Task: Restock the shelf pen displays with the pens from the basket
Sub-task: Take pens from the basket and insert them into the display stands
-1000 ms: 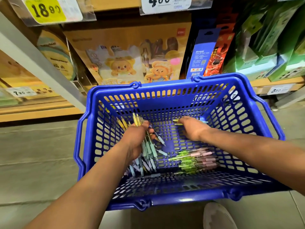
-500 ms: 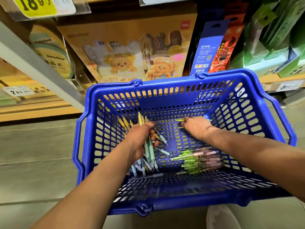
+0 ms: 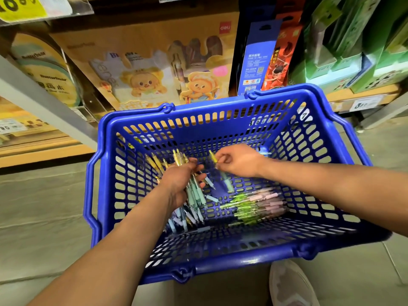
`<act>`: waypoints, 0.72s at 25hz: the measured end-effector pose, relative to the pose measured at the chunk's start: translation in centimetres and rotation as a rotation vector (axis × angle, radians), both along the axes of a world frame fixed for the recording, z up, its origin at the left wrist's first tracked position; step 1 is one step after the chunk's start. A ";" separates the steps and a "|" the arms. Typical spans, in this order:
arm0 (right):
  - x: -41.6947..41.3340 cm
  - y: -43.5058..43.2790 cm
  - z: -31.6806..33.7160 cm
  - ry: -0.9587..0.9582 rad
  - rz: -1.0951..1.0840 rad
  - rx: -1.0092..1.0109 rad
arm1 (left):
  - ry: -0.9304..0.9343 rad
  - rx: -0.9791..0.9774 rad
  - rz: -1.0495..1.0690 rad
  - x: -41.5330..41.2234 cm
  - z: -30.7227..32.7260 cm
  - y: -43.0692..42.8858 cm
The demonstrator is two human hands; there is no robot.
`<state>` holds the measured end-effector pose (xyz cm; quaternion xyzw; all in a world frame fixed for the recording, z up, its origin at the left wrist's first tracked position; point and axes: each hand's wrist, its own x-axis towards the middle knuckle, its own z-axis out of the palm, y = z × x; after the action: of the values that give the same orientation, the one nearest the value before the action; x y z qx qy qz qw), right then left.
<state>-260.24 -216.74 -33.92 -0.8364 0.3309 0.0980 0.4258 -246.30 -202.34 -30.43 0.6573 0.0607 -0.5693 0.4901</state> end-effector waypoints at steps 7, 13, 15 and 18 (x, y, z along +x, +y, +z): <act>0.8 4.4 1.3 -0.220 -0.474 0.606 | -0.027 -0.007 -0.139 -1.0 -0.2 -0.4; 0.5 3.4 -0.5 -0.194 -0.437 0.659 | -0.147 0.024 -0.149 -0.9 -1.0 -0.5; 0.4 1.7 -1.6 0.027 -0.280 0.192 | -0.161 0.030 -0.124 -0.8 -0.8 -0.2; -1.0 -1.4 -3.2 0.315 0.070 -0.342 | -0.147 0.023 -0.167 -0.2 -0.1 0.3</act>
<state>-261.20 -218.17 -37.15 -0.8818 0.3757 0.1847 0.2171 -246.54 -202.00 -30.54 0.7054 -0.0237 -0.5578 0.4367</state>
